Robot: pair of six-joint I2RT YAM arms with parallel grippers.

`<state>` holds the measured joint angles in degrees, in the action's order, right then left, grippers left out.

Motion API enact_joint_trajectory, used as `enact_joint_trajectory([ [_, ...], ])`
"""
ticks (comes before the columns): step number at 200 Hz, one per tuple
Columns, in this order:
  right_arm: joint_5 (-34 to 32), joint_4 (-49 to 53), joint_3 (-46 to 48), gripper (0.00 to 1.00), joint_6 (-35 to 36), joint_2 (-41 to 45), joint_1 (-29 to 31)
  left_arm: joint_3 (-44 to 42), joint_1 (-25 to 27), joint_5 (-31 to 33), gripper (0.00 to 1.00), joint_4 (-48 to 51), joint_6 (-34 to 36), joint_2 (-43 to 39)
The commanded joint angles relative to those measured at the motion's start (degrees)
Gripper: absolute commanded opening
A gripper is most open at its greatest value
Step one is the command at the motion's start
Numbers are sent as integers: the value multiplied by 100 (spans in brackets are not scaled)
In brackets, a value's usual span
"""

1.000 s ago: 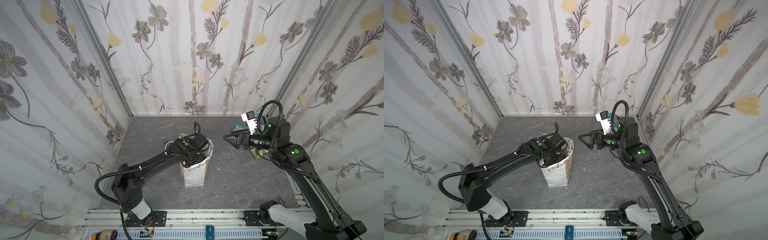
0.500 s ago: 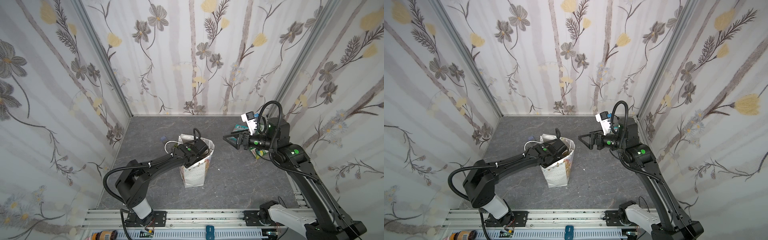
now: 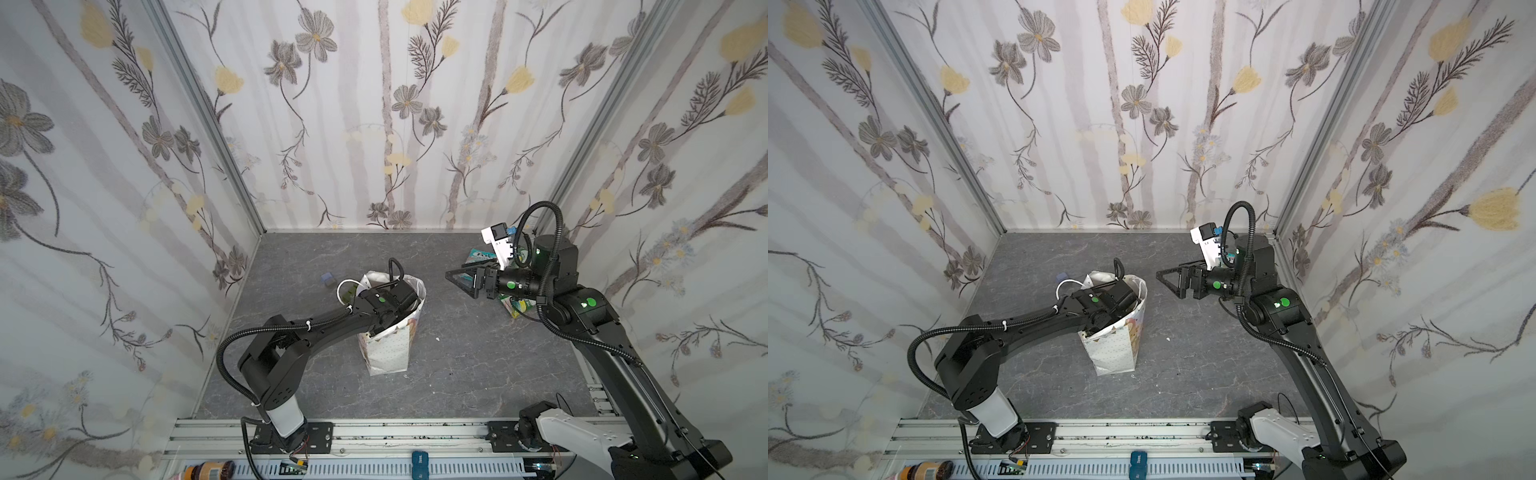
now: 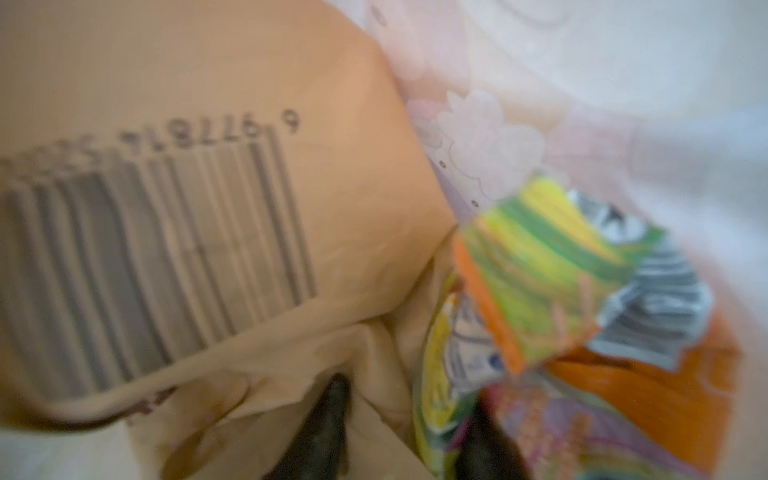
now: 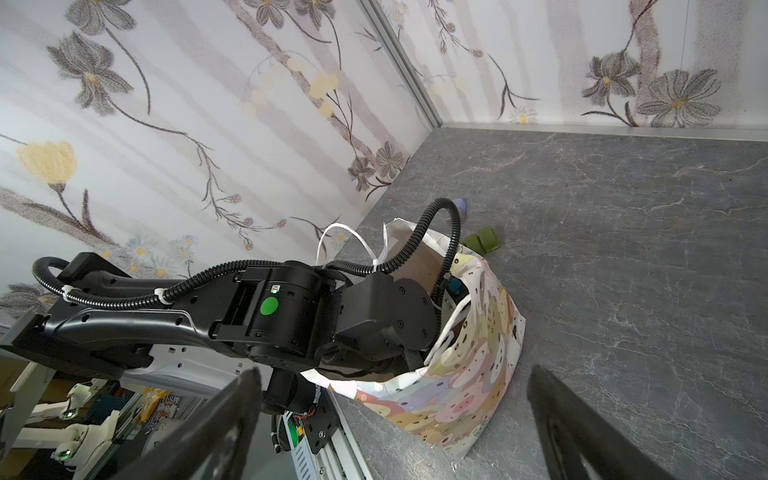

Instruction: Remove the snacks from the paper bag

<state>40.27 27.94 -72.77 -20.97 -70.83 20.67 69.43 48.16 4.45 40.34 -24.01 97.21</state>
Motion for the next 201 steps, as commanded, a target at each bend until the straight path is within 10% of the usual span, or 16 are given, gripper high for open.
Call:
enact_joint_trajectory([
  [1, -36, -219, 26, 99, -21, -19, 11, -43, -11, -146, 26, -292, -42, -86],
  [52, -46, -241, 97, 100, -34, -1, 23, 44, -13, -175, 0, -298, -21, -375],
  [201, -374, -263, 343, 99, -91, -124, 165, 696, -25, 150, 0, 228, 140, -969],
])
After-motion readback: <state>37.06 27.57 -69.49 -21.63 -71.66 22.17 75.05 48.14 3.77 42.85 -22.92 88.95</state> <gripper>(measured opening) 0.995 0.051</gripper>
